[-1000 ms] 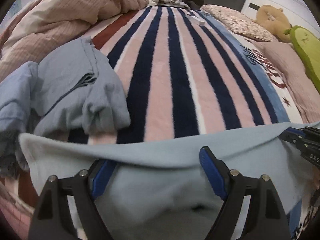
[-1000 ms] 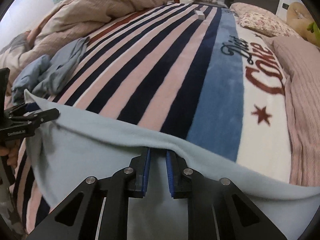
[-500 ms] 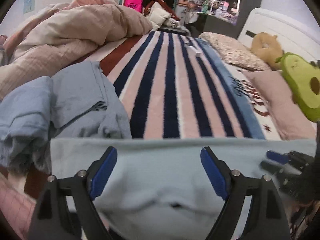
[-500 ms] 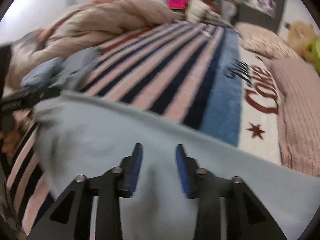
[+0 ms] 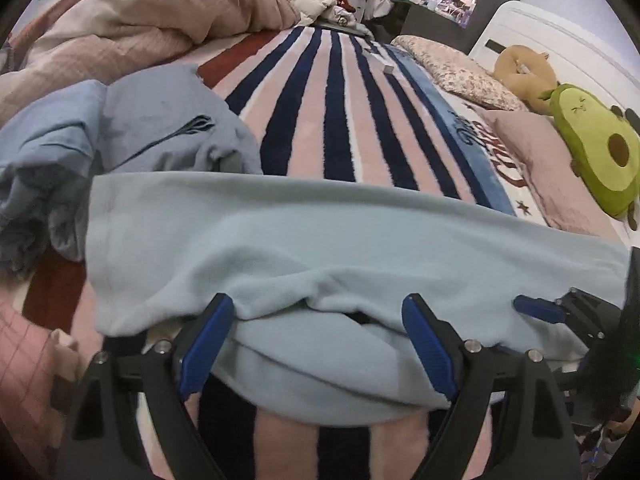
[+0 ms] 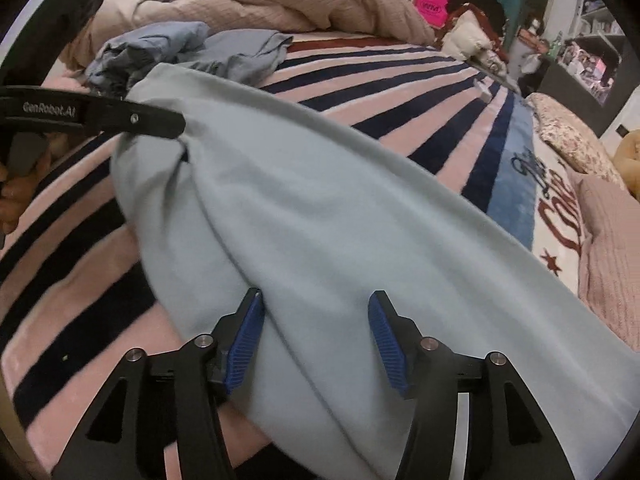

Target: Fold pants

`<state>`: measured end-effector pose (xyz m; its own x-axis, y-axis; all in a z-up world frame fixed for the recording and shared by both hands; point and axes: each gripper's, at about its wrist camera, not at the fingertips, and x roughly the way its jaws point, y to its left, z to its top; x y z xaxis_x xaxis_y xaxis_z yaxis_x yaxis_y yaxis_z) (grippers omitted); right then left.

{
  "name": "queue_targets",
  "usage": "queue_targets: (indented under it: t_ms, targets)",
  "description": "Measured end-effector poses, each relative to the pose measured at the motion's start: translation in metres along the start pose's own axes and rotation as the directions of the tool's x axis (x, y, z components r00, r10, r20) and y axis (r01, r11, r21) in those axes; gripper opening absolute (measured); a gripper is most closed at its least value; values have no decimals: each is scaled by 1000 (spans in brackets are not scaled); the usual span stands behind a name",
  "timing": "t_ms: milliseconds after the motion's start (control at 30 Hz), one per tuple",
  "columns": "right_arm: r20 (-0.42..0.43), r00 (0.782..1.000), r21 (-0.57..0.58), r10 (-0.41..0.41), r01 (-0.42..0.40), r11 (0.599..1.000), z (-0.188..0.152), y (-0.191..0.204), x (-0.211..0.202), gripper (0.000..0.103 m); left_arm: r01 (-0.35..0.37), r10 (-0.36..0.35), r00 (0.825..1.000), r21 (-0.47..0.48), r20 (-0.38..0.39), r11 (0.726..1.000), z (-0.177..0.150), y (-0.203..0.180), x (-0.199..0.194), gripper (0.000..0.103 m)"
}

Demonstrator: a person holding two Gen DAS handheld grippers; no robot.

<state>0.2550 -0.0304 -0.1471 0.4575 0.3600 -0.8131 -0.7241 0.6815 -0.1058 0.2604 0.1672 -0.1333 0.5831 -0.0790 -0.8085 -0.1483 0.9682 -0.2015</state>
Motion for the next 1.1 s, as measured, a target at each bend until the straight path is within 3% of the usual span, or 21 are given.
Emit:
queue_targets:
  t_ms: [200,267,300,333,367,400,433,533,900,1100]
  targets:
    - [23,1000,-1,-18,18,1000,4,-8,4,49,-44,44,999,4,0,999,10,-1,19,83]
    - [32,999,-1,-25,25,1000,4,-8,6,45,-60,60,998,12,2,998,13,-3,24,78]
    - [37,999,-1,-25,25,1000,4,-7,6,41,-72,72,997,15,5,997,14,-4,26,67]
    - [41,999,0,-19,19,1000,4,-6,5,31,-82,82,997,18,7,996,14,-4,27,52]
    - [48,999,-1,-14,14,1000,4,-5,3,20,-89,89,996,21,9,996,15,-4,28,43]
    - [54,998,-2,-13,13,1000,5,-4,2,16,-90,90,996,21,11,996,15,-4,28,29]
    - [61,998,-8,-12,13,1000,6,-1,0,10,-90,89,996,18,14,996,16,-4,28,24]
    - [76,997,-23,-21,23,999,7,3,-6,6,-79,78,996,19,37,997,16,-3,23,14]
    - [121,989,27,80,-84,996,6,-2,-38,2,-81,67,985,77,161,994,10,-16,-27,9]
    - [121,979,7,166,-168,986,-6,9,-61,2,-85,66,983,104,174,991,-12,-12,-56,9]
